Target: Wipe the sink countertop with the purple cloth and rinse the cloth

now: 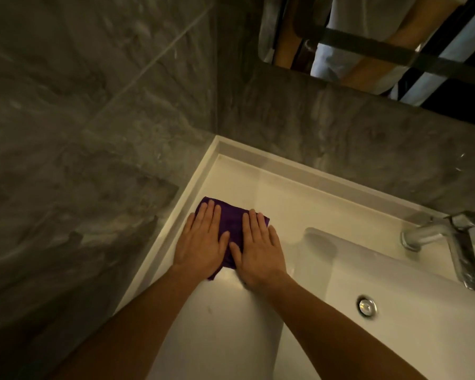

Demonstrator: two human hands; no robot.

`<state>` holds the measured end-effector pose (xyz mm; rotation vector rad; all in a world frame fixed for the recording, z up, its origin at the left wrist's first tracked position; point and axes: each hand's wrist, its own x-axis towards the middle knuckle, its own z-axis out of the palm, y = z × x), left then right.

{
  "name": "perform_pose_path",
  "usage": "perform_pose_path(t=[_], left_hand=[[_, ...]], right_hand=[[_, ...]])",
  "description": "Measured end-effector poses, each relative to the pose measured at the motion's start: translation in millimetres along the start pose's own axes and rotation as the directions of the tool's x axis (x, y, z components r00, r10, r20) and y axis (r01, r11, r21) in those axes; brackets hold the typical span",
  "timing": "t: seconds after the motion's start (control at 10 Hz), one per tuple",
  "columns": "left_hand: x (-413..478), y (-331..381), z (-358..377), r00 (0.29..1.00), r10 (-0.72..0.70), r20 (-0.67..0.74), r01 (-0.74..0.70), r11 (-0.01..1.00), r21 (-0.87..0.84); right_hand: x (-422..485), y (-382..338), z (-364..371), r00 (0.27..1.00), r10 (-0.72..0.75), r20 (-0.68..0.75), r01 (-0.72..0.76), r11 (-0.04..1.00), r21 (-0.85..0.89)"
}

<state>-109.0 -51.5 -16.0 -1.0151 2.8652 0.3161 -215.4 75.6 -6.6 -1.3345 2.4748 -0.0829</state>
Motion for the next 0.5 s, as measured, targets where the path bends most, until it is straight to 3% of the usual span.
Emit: perform_pose_path(t=[0.3,0.4,0.5], left_hand=[[14.8,-5.8,-8.4,0.999,0.040,-0.014,-0.039,0.997,0.060],[9.8,-2.0,-13.9,1.000,0.003,-0.025,-0.003,1.000,0.022],[-22.9,2.3,-14.2,0.995,-0.065,-0.071,0.054,0.987,-0.153]], right_hand=[[11.0,-2.5,-13.3,0.999,0.004,0.037,-0.003,1.000,-0.010],[-6.6,6.2,-21.2,0.998,-0.053,0.013,0.052,0.996,0.077],[-52.1,27.5,-22.8,0.996,-0.045,-0.080,0.067,0.956,0.287]])
